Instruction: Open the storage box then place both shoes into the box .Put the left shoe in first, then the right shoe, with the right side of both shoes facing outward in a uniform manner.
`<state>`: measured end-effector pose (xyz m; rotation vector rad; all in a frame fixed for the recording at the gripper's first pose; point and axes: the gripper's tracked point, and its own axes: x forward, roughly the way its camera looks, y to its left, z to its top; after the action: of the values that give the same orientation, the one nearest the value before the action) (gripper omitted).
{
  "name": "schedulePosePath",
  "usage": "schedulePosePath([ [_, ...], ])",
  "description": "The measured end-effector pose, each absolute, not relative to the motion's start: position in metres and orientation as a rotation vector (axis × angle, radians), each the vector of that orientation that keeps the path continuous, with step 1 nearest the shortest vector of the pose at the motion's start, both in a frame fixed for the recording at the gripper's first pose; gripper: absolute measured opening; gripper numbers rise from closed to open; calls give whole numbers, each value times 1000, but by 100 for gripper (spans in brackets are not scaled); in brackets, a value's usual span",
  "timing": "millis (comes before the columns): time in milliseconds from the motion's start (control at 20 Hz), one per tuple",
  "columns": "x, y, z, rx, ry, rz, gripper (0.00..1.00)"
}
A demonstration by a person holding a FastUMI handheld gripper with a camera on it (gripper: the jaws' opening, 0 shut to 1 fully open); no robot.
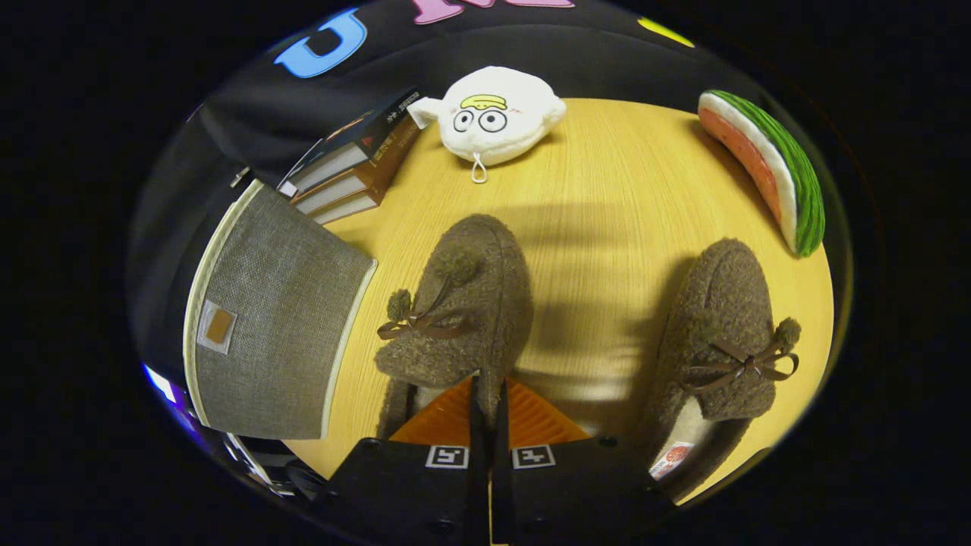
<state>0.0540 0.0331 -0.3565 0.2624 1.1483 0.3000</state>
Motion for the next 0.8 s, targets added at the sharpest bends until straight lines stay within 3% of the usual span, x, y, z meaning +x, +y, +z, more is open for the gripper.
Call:
schedulePosePath([
  [450,44,39,-300,225,1028,331,6],
  [800,28,55,-234,414,976,243,6],
])
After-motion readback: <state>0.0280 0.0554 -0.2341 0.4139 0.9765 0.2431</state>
